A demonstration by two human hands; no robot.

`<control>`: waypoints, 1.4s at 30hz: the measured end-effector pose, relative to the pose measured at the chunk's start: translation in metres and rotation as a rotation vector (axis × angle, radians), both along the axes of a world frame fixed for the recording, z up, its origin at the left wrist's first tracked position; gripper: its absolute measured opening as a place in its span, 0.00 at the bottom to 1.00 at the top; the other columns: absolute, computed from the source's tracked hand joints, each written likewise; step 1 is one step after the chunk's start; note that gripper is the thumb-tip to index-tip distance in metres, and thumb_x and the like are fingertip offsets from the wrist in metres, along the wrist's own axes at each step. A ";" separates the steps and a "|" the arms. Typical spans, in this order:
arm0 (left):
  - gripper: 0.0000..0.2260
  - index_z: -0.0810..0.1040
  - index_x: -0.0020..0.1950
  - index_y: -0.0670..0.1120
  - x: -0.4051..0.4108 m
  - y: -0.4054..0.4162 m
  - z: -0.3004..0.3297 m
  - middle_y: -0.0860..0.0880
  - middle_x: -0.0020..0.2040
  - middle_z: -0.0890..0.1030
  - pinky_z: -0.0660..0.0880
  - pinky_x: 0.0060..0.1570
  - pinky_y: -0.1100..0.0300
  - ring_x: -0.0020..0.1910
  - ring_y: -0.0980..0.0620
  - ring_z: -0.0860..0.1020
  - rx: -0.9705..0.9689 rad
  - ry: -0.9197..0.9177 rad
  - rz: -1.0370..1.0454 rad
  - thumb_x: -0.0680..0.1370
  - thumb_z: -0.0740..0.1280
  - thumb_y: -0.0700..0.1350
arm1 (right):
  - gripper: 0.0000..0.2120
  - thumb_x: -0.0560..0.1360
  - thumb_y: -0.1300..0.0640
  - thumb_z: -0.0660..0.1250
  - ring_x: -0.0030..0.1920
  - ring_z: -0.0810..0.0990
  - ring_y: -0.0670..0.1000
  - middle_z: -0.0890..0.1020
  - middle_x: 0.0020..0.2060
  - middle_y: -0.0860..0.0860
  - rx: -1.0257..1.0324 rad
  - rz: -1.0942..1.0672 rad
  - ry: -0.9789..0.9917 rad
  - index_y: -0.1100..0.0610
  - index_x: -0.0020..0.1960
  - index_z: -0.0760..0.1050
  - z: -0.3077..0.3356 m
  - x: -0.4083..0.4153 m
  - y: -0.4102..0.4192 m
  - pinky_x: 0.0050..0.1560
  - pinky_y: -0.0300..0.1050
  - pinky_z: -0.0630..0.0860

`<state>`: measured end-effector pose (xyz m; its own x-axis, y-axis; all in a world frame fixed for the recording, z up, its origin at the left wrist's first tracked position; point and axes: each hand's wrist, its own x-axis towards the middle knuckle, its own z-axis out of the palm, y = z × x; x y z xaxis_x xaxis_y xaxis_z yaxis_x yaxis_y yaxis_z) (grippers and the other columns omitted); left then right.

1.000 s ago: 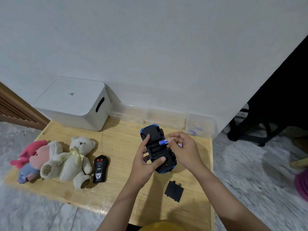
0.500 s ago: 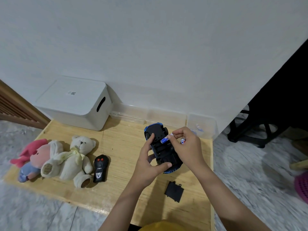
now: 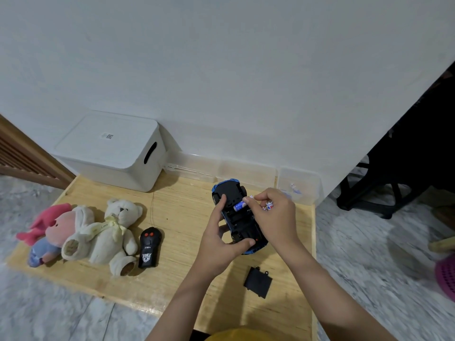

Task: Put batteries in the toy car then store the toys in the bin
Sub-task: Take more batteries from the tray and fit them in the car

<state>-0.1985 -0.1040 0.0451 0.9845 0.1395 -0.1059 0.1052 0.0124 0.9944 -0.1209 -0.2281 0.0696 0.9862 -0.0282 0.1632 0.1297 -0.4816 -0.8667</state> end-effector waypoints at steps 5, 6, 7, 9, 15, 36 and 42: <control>0.45 0.61 0.70 0.65 -0.001 -0.001 0.004 0.65 0.58 0.75 0.78 0.49 0.59 0.55 0.53 0.79 0.026 0.008 0.021 0.62 0.77 0.37 | 0.09 0.68 0.49 0.74 0.35 0.73 0.42 0.71 0.32 0.43 -0.158 0.058 -0.007 0.55 0.36 0.81 0.003 -0.005 0.007 0.33 0.39 0.70; 0.45 0.61 0.70 0.65 -0.001 -0.001 0.004 0.65 0.59 0.75 0.78 0.49 0.60 0.55 0.53 0.79 0.034 0.004 0.026 0.62 0.77 0.38 | 0.09 0.68 0.49 0.74 0.35 0.73 0.42 0.71 0.32 0.43 -0.167 0.062 -0.008 0.55 0.36 0.81 0.004 -0.005 0.007 0.34 0.40 0.70; 0.45 0.61 0.70 0.66 -0.001 -0.001 0.005 0.64 0.59 0.75 0.78 0.50 0.60 0.55 0.53 0.79 0.042 0.001 0.029 0.62 0.78 0.38 | 0.09 0.68 0.49 0.74 0.36 0.74 0.44 0.71 0.33 0.44 -0.175 0.066 -0.010 0.55 0.36 0.81 0.005 -0.004 0.008 0.34 0.42 0.71; 0.45 0.61 0.70 0.66 -0.001 -0.002 0.007 0.64 0.60 0.74 0.78 0.51 0.59 0.56 0.52 0.79 0.052 -0.005 0.033 0.63 0.78 0.37 | 0.10 0.68 0.49 0.74 0.37 0.75 0.46 0.73 0.34 0.46 -0.192 0.079 -0.010 0.55 0.36 0.81 0.007 -0.003 0.009 0.35 0.45 0.73; 0.45 0.60 0.73 0.59 -0.002 -0.009 0.011 0.57 0.66 0.71 0.78 0.45 0.62 0.58 0.49 0.77 0.008 -0.037 0.087 0.64 0.76 0.34 | 0.11 0.67 0.48 0.74 0.39 0.77 0.49 0.75 0.36 0.48 -0.226 0.122 0.001 0.56 0.35 0.80 0.017 0.005 0.012 0.36 0.47 0.74; 0.43 0.60 0.68 0.68 0.000 -0.012 0.004 0.57 0.65 0.71 0.77 0.50 0.63 0.57 0.53 0.78 0.060 0.039 0.003 0.64 0.76 0.39 | 0.08 0.68 0.53 0.50 0.33 0.64 0.50 0.67 0.30 0.49 -0.171 0.440 0.364 0.55 0.33 0.62 0.041 0.026 -0.013 0.38 0.48 0.62; 0.43 0.60 0.70 0.66 0.001 -0.012 0.002 0.57 0.66 0.71 0.78 0.49 0.62 0.56 0.56 0.79 0.047 0.061 -0.011 0.64 0.76 0.39 | 0.03 0.77 0.55 0.63 0.31 0.69 0.42 0.73 0.34 0.45 -0.230 0.548 0.291 0.53 0.48 0.70 0.044 0.018 -0.014 0.31 0.33 0.65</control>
